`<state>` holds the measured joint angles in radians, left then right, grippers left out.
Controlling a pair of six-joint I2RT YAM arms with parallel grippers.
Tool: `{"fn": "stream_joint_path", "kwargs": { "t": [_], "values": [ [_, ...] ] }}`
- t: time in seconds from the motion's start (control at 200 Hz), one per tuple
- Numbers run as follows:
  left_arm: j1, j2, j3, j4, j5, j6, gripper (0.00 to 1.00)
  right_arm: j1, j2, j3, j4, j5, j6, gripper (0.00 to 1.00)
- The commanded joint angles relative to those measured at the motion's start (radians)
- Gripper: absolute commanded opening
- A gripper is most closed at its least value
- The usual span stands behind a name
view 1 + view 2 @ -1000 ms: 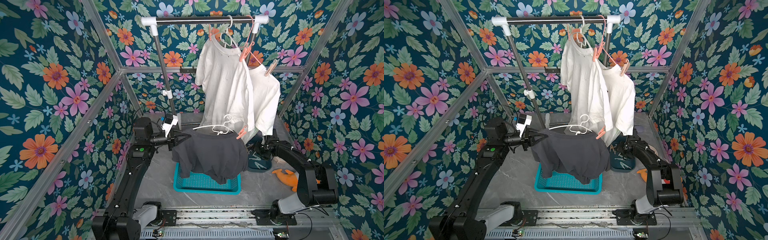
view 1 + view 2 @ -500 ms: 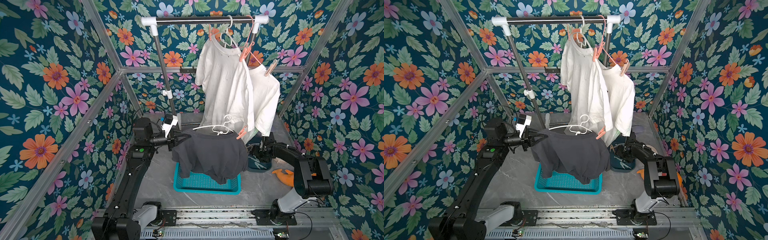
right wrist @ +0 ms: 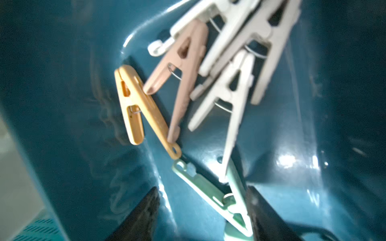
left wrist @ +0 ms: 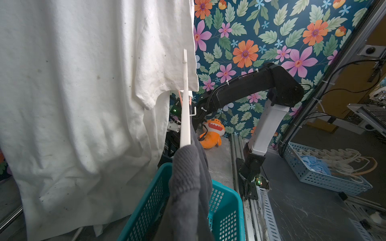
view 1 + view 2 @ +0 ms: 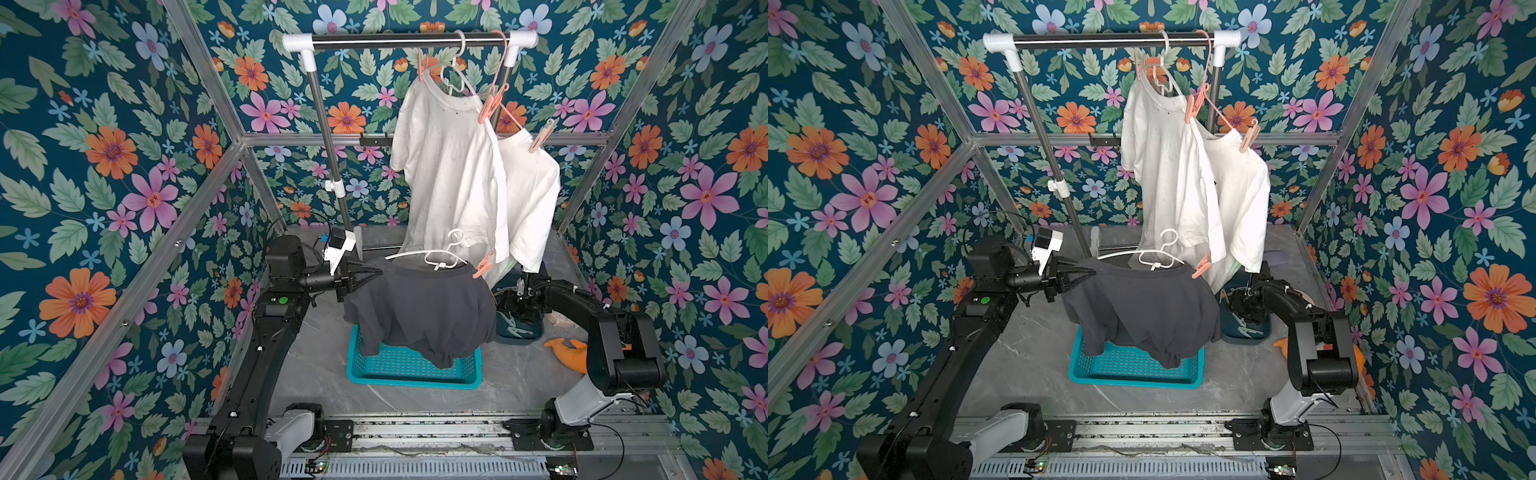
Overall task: Use clothespins to secure the t-shirt on both sides of the hanger
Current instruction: Adjust the clothespin in the storage box.
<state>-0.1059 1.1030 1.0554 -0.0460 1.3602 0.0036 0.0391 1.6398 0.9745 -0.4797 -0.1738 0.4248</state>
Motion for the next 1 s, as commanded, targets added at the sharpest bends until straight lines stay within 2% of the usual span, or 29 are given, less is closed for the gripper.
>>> {"fn": "stream_joint_path", "kwargs": {
  "t": [0.0,0.165,0.42,0.73,1.0],
  "values": [
    [0.000,-0.004,0.006,0.044,0.017,-0.004,0.00,0.025,0.009,0.036,-0.085,0.089,-0.042,0.64],
    [0.000,-0.006,0.006,0.043,0.015,-0.004,0.00,0.062,0.073,0.064,-0.129,0.155,-0.073,0.64],
    [0.000,-0.002,0.009,0.043,0.014,-0.004,0.00,0.082,0.095,0.079,-0.138,0.181,-0.107,0.64],
    [0.000,-0.005,0.009,0.043,0.012,-0.002,0.00,0.126,0.143,0.133,-0.166,0.182,-0.164,0.56],
    [0.000,-0.006,0.009,0.041,0.011,-0.002,0.00,0.137,0.176,0.151,-0.193,0.208,-0.143,0.51]
  ]
}}
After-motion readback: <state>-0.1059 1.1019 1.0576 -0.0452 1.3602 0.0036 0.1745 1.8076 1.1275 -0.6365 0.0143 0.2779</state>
